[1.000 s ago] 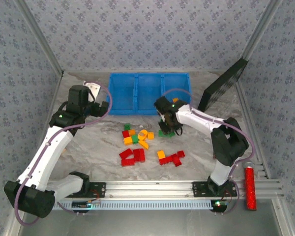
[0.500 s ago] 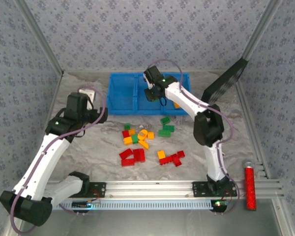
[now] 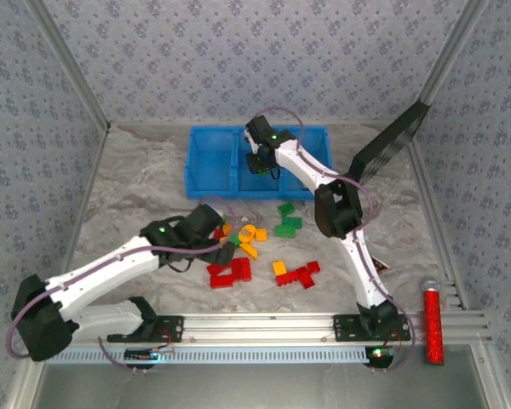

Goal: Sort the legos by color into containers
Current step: Place the lego in the container, then pick up the lego from the middle-left of the table.

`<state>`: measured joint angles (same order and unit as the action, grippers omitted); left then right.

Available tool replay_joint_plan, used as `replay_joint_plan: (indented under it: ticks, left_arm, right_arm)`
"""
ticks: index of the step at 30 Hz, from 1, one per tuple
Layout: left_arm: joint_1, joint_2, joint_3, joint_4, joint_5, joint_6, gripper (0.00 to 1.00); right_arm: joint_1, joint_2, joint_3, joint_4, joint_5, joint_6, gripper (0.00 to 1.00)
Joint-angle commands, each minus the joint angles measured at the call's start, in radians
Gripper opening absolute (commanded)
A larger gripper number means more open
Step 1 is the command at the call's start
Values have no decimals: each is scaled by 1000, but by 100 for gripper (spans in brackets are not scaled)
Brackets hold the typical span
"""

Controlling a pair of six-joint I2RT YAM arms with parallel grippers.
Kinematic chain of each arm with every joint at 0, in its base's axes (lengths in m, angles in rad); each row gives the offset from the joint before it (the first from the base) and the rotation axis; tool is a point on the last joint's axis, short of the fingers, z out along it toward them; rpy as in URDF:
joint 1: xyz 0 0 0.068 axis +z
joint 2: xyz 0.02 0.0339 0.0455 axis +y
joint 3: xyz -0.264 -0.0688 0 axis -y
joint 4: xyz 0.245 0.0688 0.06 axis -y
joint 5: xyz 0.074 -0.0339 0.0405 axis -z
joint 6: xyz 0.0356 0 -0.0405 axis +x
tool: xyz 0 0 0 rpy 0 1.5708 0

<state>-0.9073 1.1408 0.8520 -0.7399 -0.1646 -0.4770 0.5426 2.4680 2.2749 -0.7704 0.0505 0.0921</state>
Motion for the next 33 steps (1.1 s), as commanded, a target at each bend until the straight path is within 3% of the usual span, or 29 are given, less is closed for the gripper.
replay_joint_plan:
  ticks: [1,4,11,19,22,28,33]
  left_arm:
    - [-92,68,21,30,6,-36,99]
    - [-172,156,80,46,-2,-12,99]
    - [-306,387,289,55,-27,137,97]
    - [-411,619,482,66,-24,348,90]
    - [-445,685,541,30,-95,429,89]
    - [-463,777,606,-8,-129,511,85]
    - [-464,829,618,-10,-142,521,81]
  right_arm:
    - [-13,57,59,-31,-52,-7,35]
    - [-10,60,52,-26,-59,-8,43]
    - [-9,-13,22,-13,-85,-18,51]
    - [-18,-140,-7,-59,-100,-44,53]
    - [-37,-214,-44,-71,-120,-46,54]
    - [-110,-469,-326,51,-271,-5,55]
    - [-129,-628,-484,50,-221,-15,58]
